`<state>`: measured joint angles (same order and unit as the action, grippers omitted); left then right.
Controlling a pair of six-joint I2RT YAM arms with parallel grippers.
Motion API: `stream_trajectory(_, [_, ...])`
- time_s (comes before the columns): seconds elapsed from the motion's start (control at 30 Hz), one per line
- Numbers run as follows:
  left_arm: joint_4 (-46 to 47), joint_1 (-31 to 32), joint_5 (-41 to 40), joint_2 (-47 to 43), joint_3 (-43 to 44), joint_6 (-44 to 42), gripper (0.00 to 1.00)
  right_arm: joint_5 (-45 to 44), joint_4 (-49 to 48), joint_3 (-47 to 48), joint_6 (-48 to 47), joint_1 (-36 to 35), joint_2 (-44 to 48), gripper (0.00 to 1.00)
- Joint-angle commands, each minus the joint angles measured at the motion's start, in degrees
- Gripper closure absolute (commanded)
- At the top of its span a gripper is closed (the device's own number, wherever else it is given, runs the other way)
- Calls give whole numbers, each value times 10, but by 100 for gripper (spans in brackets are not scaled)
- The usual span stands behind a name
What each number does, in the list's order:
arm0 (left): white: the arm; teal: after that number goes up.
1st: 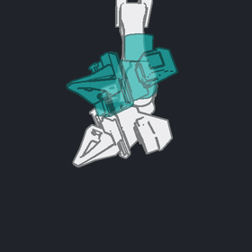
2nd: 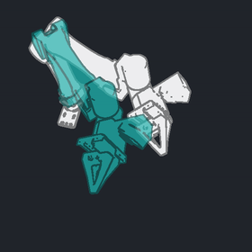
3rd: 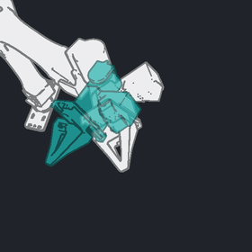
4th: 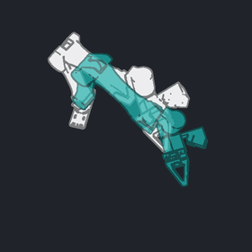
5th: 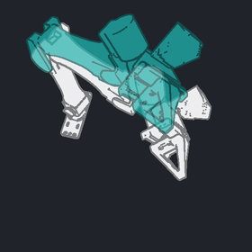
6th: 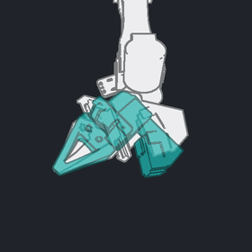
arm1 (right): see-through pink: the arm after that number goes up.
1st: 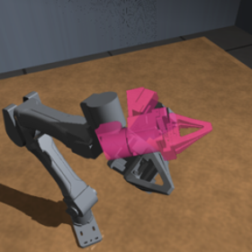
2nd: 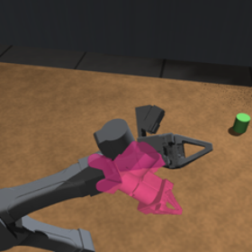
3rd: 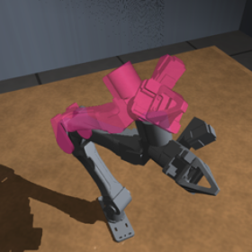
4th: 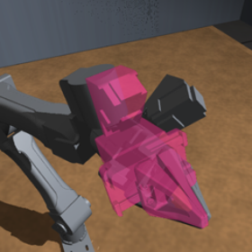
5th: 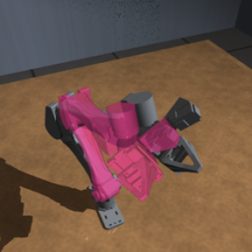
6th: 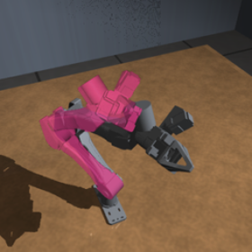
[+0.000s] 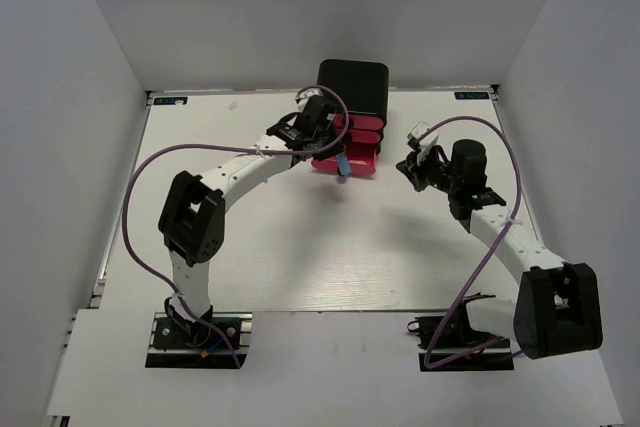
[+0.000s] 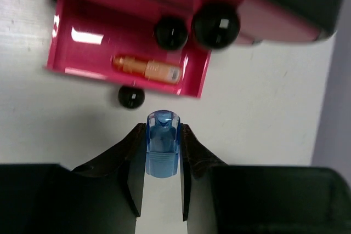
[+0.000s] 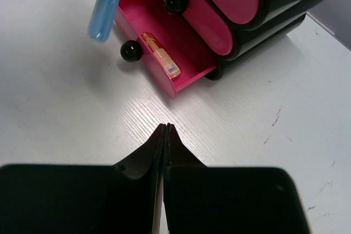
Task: Sort the stationery into containers
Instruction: Place the stationery in the storage box.
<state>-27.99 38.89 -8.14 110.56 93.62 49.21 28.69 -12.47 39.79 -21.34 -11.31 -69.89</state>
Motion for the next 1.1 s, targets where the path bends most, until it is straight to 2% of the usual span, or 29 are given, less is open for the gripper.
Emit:
stream_trajectory(0.0, [128, -8, -26, -26, -18, 81, 100, -5, -37, -16, 24, 10, 17, 100])
stream_trajectory(0.1, [200, -8, -49, -49, -76, 110, 100, -1, -44, -19, 23, 17, 19, 100])
stream_trajectory(0.13, [250, -14, -54, -54, -93, 130, 100, 1, -46, -21, 22, 19, 19, 100])
stream_trajectory(0.33, [362, -20, -54, -55, -163, 179, 100, 14, -52, -25, 24, 29, 19, 100])
stream_trajectory(0.47, [449, -20, -84, -50, -216, 193, 100, 24, -55, -29, 24, 37, 19, 100])
stream_trajectory(0.7, [501, -20, -102, -26, -237, 211, 97, 46, -53, -35, 23, 42, 19, 100])
stream_trajectory(0.77, [507, -20, -102, -18, -238, 211, 97, 59, -52, -35, 22, 44, 19, 92])
stream_trajectory(0.8, [508, -20, -96, -9, -232, 211, 96, 65, -53, -35, 21, 43, 17, 81])
stream_trajectory(0.9, [508, -20, -91, -2, -232, 211, 93, 79, -53, -32, 18, 44, 16, 61])
stream_trajectory(0.93, [508, -20, -85, 3, -232, 211, 93, 84, -55, -31, 19, 43, 18, 50])
stream_trajectory(1.0, [500, -20, -85, 4, -232, 211, 93, 88, -56, -31, 19, 45, 17, 44])
stream_trajectory(1.07, [500, -20, -85, 4, -239, 211, 93, 89, -58, -31, 22, 44, 16, 44])
